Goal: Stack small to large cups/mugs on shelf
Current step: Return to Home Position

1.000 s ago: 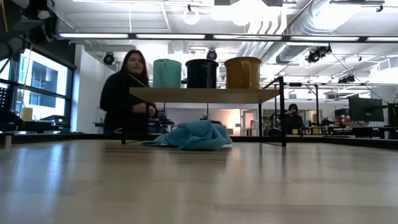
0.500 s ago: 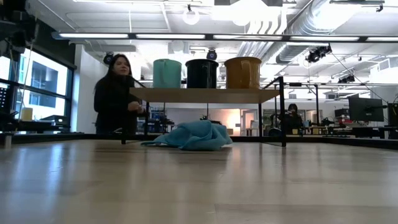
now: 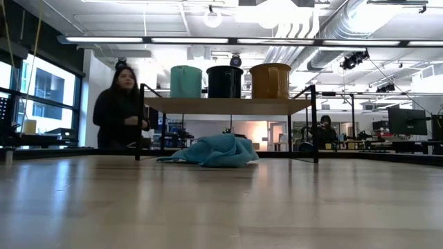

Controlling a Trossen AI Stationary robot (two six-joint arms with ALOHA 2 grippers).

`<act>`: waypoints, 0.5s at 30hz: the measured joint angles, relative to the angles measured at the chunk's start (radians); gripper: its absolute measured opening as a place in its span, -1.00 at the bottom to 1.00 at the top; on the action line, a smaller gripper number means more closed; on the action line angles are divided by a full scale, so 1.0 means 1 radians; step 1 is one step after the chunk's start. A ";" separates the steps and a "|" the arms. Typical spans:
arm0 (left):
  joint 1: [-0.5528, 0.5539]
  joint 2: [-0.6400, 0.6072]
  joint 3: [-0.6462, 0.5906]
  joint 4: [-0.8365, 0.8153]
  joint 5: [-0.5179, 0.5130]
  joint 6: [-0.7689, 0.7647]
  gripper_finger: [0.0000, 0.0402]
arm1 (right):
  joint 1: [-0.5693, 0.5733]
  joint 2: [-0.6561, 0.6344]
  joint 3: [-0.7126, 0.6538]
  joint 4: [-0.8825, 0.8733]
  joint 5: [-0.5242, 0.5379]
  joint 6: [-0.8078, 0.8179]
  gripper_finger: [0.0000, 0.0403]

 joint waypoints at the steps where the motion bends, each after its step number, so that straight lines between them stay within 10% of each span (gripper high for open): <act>1: 0.018 0.000 0.000 0.000 0.000 -0.005 -0.69 | 0.000 -0.001 0.000 -0.001 0.002 -0.001 -0.60; 15: 0.301 -0.001 0.000 0.000 0.000 -0.053 -0.69 | -0.001 -0.062 0.000 -0.060 0.136 -0.064 -0.60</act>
